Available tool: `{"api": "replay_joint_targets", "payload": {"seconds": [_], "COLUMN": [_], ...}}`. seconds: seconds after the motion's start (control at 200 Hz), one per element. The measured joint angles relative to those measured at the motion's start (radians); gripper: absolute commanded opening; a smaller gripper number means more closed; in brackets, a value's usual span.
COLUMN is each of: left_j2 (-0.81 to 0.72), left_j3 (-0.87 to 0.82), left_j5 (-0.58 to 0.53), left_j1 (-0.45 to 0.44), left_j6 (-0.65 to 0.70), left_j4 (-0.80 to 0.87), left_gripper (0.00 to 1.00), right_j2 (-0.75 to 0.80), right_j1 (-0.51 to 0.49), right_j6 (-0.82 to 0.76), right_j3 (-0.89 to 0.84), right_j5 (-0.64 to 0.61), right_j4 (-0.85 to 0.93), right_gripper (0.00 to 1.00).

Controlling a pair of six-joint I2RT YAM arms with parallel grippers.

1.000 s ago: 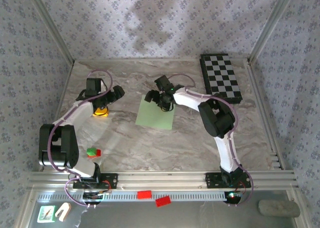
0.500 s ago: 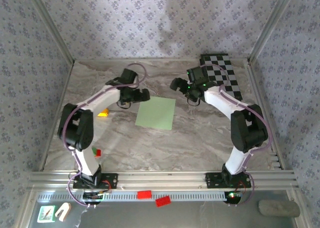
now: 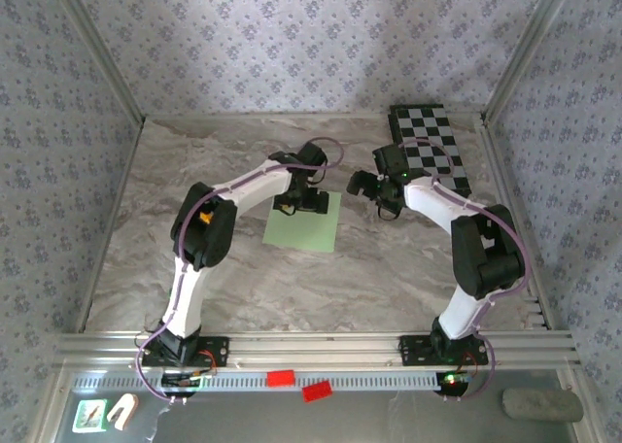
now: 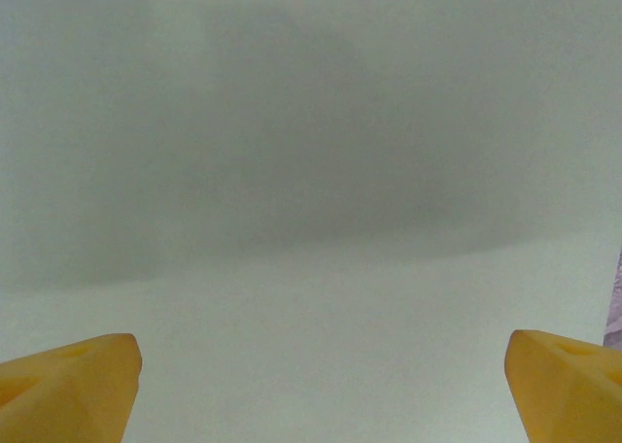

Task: Fold a paper plane with a square sheet of paper (pick it up from the middle)
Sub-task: First fold the square sheet of paper in half at the center of the table.

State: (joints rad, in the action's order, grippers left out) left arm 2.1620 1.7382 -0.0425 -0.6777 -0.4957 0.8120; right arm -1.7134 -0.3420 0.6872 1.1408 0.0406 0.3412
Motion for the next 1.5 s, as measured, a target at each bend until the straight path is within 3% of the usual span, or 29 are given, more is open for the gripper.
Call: {"api": "replay_joint_targets", "payload": {"seconds": [0.365,1.099,1.239,1.344,1.504], "left_j2": [0.083,0.08,0.068,0.049,-0.021], "left_j3": [0.055,0.042,0.023,-0.006,-0.092], "left_j5": [-0.031,-0.033,-0.033,-0.02,0.089], "left_j1": [-0.032,-0.032,-0.031,-0.023,0.007], "left_j6": [0.006,0.005,0.003,0.002,-0.018], "left_j4": [0.075,0.048,0.03,0.013,-0.046], "left_gripper": [0.92,0.83,0.71,0.53,0.35], "right_j2": [0.001,0.001,0.003,0.016,0.054], "right_j1": [0.017,0.027,0.031,0.035,0.045], "right_j6": [0.001,0.005,0.011,0.012,0.019], "right_j3": [-0.019,-0.024,-0.025,-0.035,-0.075], "right_j5": [-0.002,-0.001,0.0,0.005,0.048], "right_j4": [0.0,-0.001,-0.003,-0.019,-0.084], "right_gripper": [1.0,1.0,1.0,0.99,0.97]}}
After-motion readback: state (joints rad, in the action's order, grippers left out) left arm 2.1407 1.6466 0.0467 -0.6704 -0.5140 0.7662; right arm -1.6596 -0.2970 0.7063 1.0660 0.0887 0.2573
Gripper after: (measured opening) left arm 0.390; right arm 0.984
